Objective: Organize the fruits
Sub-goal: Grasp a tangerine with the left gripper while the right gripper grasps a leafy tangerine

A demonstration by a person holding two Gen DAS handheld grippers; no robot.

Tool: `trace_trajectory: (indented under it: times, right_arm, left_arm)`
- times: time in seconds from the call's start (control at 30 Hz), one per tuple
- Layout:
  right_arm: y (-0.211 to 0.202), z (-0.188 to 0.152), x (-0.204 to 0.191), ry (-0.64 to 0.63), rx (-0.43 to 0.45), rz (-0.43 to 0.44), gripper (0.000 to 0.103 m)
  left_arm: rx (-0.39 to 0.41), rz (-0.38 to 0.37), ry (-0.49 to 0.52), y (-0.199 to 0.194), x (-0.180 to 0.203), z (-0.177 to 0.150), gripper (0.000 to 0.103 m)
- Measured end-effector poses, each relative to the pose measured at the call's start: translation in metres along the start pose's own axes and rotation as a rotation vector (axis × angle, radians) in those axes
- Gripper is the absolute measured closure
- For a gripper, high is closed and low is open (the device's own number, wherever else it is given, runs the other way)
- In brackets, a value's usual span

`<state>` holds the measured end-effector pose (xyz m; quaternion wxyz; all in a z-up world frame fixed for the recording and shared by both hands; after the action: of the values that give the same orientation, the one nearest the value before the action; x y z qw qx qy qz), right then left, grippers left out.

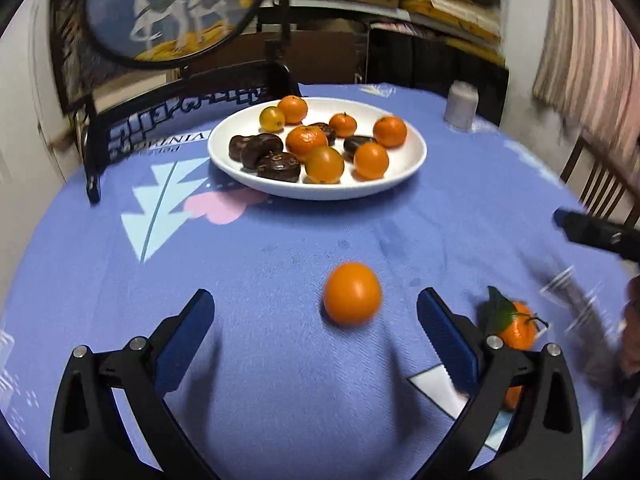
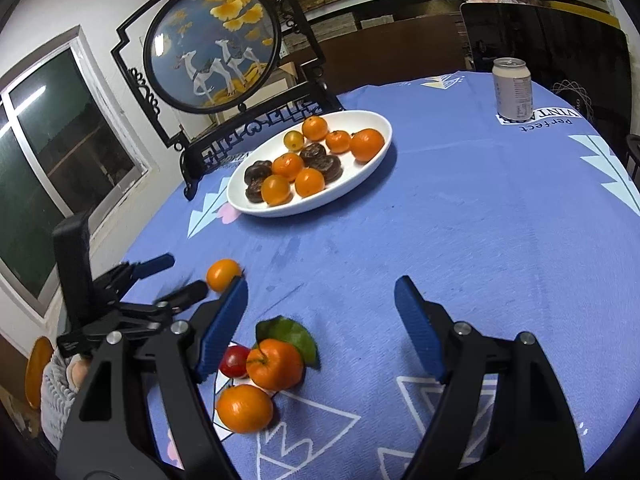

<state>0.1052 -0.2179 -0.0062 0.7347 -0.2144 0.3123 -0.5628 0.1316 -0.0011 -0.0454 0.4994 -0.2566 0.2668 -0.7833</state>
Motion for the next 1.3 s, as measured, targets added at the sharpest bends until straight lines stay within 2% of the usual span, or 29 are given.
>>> trace_trajectory:
  times: [0.1, 0.23, 0.4, 0.5, 0.57, 0.63, 0.7, 0.83, 1.03, 1.3]
  right_arm:
    - [0.001, -0.001, -0.002, -0.007, -0.003, 0.001, 0.025]
    - [0.002, -0.001, 0.0, 0.0, -0.003, -0.004, 0.025]
    - [0.002, -0.001, -0.001, -0.004, -0.005, -0.004, 0.025]
    - [0.002, -0.001, -0.001, -0.005, -0.004, -0.001, 0.025]
    - [0.002, -0.001, -0.001, -0.004, -0.007, 0.001, 0.025]
    - [0.002, -0.002, -0.002, -0.007, -0.009, 0.002, 0.025]
    - [0.001, -0.004, -0.004, -0.014, -0.013, 0.004, 0.025]
    - [-0.001, -0.016, -0.015, -0.063, -0.039, 0.021, 0.028]
    - [0.009, -0.044, -0.035, -0.161, -0.114, 0.035, 0.047]
    - [0.021, -0.054, -0.045, -0.204, -0.157, 0.015, 0.048]
  left_arm:
    - [-0.024, -0.007, -0.008, 0.01, -0.003, 0.001, 0.003]
    - [-0.036, -0.055, -0.009, 0.014, 0.001, 0.001, 0.018]
    - [-0.06, -0.115, 0.034, 0.017, 0.019, -0.007, 0.03]
    - [-0.074, -0.137, 0.05, 0.02, 0.026, -0.008, 0.048]
    - [-0.091, -0.143, 0.048, 0.024, 0.026, -0.01, 0.053]
    - [-0.1, -0.152, 0.046, 0.026, 0.027, -0.01, 0.064]
    - [-0.097, -0.155, 0.037, 0.026, 0.025, -0.01, 0.067]
    - [-0.085, -0.113, 0.006, 0.02, 0.014, -0.011, 0.067]
    - [-0.053, -0.094, -0.032, 0.011, 0.001, -0.008, 0.067]
    - [-0.08, -0.097, -0.026, 0.017, 0.003, -0.011, 0.067]
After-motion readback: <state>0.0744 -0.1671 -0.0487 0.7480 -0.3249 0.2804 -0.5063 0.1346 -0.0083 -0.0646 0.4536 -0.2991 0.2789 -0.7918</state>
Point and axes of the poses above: each gripper's, at about its wrist camera, not at the fingertips, and y roughly the way its jaws point, x to its right, z to its top, the point moved 4 cm from there along y, roughly the way its jaws point, and after that the axes turned 12 degrees about -z, right-handed, at the moved point
